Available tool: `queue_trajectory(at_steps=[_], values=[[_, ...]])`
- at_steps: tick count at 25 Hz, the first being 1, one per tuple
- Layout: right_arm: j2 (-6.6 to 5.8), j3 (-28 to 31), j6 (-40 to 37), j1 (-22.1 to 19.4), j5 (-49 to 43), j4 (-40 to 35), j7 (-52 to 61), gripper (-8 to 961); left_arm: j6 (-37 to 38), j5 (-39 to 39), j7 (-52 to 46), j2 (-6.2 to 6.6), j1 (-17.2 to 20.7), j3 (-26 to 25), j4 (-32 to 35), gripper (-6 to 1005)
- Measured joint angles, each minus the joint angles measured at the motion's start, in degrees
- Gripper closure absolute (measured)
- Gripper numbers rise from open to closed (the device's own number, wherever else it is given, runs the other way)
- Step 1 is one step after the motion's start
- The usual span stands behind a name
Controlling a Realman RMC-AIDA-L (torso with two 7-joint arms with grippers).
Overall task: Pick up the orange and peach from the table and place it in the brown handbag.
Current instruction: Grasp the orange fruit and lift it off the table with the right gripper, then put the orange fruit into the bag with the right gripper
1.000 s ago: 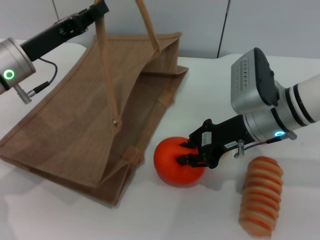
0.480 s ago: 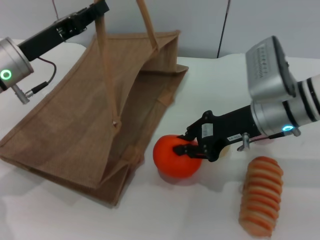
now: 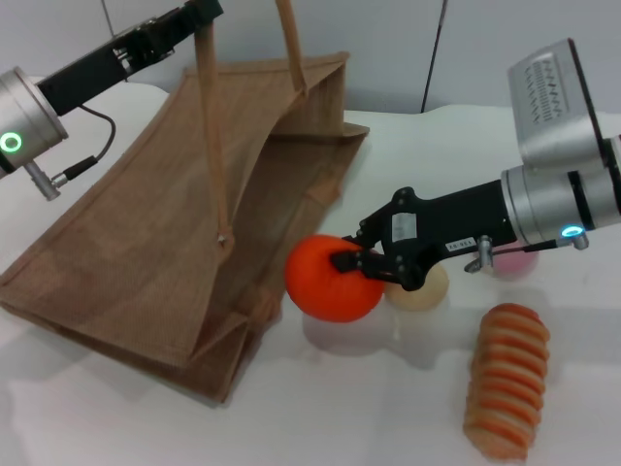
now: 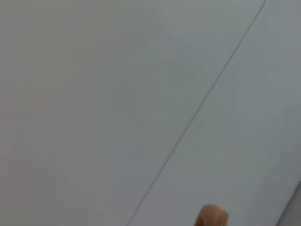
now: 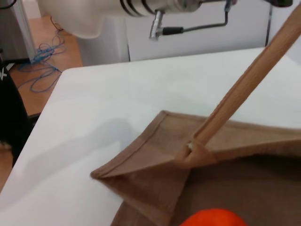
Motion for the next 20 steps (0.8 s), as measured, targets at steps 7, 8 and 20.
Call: queue_trajectory(at_steps=[7,8,20], values=[[0.19,-0.41,0.22,1.37,2.84,-0.35,-1.17,865,-3.17,0.13,-1.11,0.0,-1.22,0.36,0.06,876],[0.21,-0.53,0.21,1.56,3.39,-0.36,-1.5,872,-3.53,0.21,-1.35,0.0,-1.43,0.4,0.11,876],[0.44,-5.45,5.54,4.42,11.46,0.7,-5.36,885,-10.92,0.05,-3.56,0.03,-3.11,0.22,0.39,876]])
